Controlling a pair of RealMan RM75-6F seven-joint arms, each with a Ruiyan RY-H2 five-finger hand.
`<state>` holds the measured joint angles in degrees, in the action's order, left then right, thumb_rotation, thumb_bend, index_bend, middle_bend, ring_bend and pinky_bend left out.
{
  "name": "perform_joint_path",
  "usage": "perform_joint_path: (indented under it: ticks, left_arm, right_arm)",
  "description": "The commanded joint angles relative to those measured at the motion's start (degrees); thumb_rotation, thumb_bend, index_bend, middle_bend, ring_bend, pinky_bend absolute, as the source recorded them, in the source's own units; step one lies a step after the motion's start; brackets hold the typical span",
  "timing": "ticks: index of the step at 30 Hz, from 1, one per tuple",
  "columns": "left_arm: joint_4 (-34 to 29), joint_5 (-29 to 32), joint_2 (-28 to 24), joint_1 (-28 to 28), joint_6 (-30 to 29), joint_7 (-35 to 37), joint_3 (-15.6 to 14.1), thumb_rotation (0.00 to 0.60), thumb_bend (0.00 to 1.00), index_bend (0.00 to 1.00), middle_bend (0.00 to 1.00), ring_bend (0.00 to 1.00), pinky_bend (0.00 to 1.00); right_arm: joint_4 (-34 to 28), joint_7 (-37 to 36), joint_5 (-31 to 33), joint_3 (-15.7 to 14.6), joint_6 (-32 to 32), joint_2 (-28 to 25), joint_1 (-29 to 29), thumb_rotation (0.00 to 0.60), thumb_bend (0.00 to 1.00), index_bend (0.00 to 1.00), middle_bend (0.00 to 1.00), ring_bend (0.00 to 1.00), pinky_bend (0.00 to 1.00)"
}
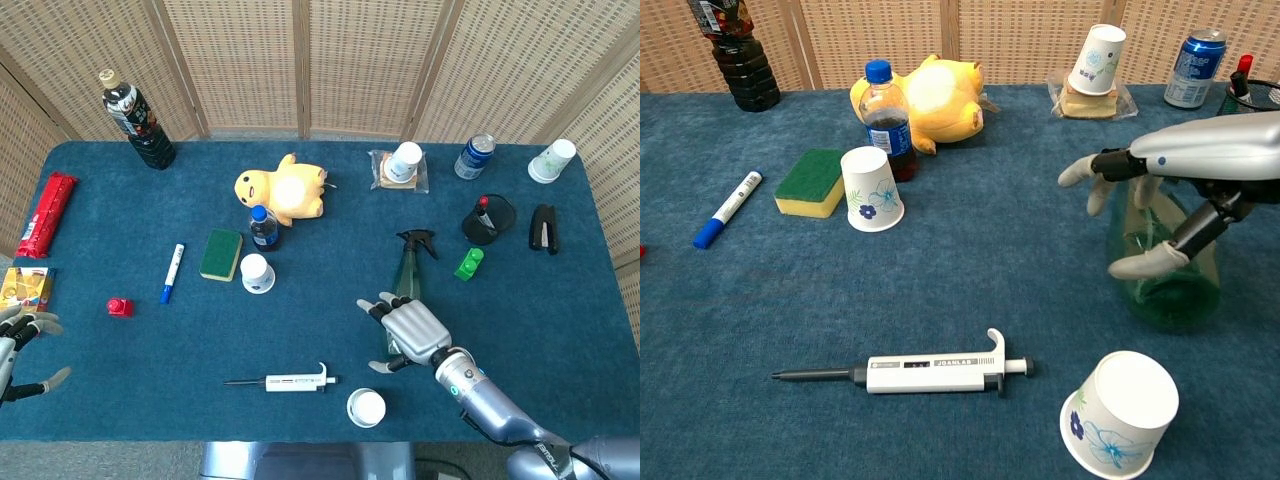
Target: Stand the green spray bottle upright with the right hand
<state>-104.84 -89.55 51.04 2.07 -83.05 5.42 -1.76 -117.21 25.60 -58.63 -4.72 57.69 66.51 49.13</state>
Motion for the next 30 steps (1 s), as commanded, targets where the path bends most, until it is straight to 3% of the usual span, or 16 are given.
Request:
perform_joint_path:
  ticks: [1,5,8,13,19,24,30]
  left_arm:
    - [-0.2,0.0,-0.1,0.1,0.0,-0.2,0.1,0.53,0.24,0.38,0.32,0.29,0.15]
    - [-0.4,-0.2,-0.3,0.1,-0.1,-0.3,-0.1,0.536,0.24,0.38,0.32,0.29,0.15]
    - [-0.3,0.2,-0.5,-0.2,-0.4,-0.1,-0.2,0.535,0.24,0.38,0.32,0.29,0.15]
    - [0.0,0.6,-0.8,-0.7,-0.6,0.3,-0.5,0.533,0.24,0.38,0.32,0.29,0.15]
    - [0.1,0.7,-1.0,-0.8,-0.7,0.4,-0.6,0.534,0.24,0.38,0.32,0.29,0.15]
    - [-0.2,0.8,-1.1,-0.6,-0.4,0.0,-0.6,0.532,0.24,0.38,0.32,0.29,0.15]
    - [-0.6,0.6,-1.2,-0.4,-0.2,-0.4,-0.6,0.531,0.24,0.38,0.32,0.29,0.15]
  right_arm:
    - [-2.7,-6.6,-1.9,3.8,0.0,-1.8,-0.8,0.254,0.28,0.02,0.24,0.11,0.3]
    - [-1.5,-12.6,-0.9,8.3,-1.3,-3.4,-0.1,0.099,0.29,0.0,0.24,0.15,0.37]
    - [0.8,-18.0,1.5,12.0,-3.1,-4.0,0.5,0.035,0.29,0.0,0.24,0.16,0.4]
    - [7.0,-21.6,5.1,14.4,-6.8,-4.0,1.7,0.001,0.29,0.0,0.24,0.16,0.4]
    - [13.7,-18.9,8.5,13.2,-9.9,-2.2,3.1,0.0,0.29,0.0,0.24,0.15,0.37]
    - [18.7,-13.8,10.3,10.5,-10.8,0.1,3.7,0.0,0.29,0.0,0.24,0.15,0.36]
    - [21.6,-10.2,12.3,8.0,-11.1,2.5,3.3,0.0,0.29,0.0,0.24,0.15,0.36]
